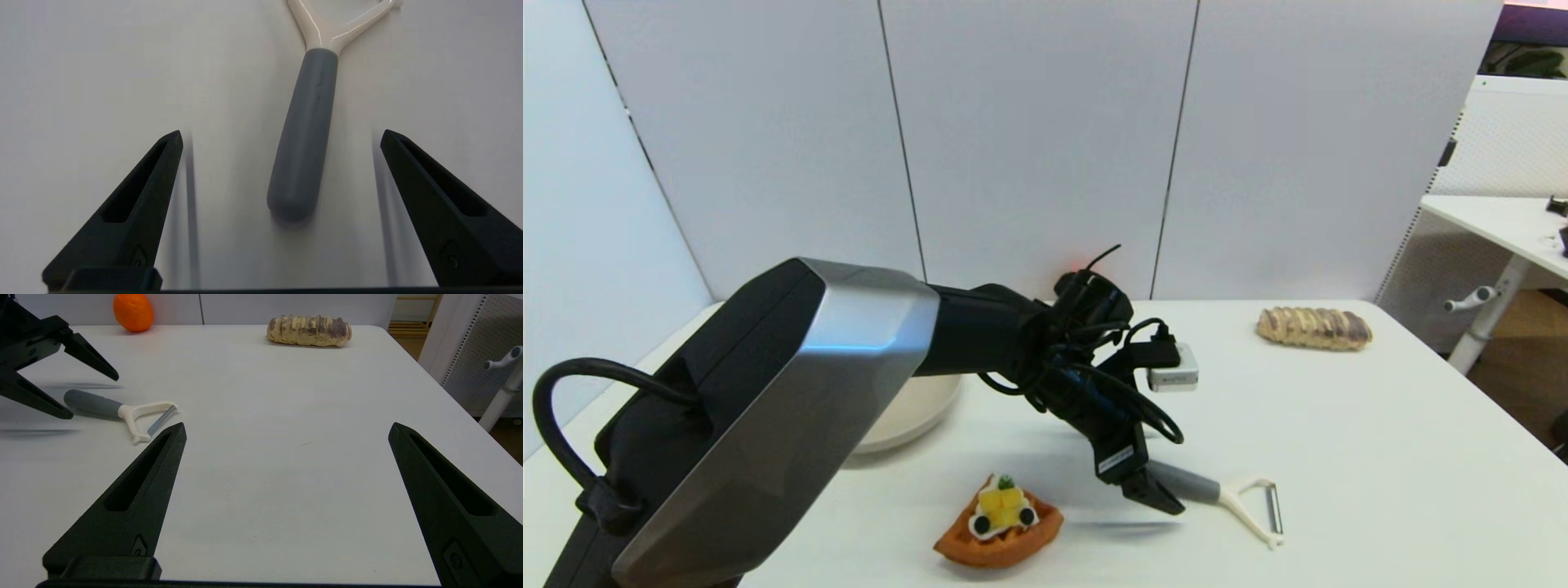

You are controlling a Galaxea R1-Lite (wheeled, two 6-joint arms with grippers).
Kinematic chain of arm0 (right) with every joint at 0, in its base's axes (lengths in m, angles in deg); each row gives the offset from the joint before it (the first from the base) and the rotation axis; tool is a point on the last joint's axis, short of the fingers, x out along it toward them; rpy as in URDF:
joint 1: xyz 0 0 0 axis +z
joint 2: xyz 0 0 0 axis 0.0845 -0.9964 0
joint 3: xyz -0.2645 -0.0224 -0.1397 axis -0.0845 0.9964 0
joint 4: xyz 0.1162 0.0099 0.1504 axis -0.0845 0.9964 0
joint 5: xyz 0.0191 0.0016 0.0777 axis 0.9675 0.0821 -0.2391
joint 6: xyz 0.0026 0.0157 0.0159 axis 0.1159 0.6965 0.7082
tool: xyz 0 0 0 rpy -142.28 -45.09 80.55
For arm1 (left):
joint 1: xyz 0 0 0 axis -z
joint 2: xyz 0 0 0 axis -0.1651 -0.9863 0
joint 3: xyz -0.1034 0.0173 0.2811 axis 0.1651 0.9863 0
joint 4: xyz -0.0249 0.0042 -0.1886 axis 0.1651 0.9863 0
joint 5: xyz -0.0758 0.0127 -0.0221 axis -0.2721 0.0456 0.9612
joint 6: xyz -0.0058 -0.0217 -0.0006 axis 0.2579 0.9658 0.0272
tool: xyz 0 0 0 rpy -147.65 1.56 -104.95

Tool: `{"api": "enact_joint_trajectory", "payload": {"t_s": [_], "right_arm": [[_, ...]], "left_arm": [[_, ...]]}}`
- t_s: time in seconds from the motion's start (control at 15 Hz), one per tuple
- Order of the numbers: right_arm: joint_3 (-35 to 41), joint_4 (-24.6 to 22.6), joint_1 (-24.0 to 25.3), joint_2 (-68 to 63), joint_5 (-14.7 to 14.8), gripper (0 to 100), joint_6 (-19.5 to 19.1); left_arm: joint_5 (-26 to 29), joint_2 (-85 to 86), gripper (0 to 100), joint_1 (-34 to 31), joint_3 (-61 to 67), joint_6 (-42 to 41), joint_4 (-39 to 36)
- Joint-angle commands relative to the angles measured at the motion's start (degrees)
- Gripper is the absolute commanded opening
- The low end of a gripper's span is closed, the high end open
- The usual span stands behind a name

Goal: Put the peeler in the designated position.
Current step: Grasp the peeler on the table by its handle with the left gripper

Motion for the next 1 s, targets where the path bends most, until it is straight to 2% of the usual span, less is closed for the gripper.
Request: {"api": "enact_joint_trajectory", "payload": {"t_s": [0.07,1.0], "right_arm": [[-0.01,-0.06,0.00,-0.07,-0.02,100,-0.05],[-0.01,0.03,0.00,-0.07,-0.02,100,-0.05]], "left_arm": [[-0.60,0.08,100,0.89,0.07,-0.27,0.13],[-2.80,-0.27,100,1.77,0.51,-0.27,1.01]]}}
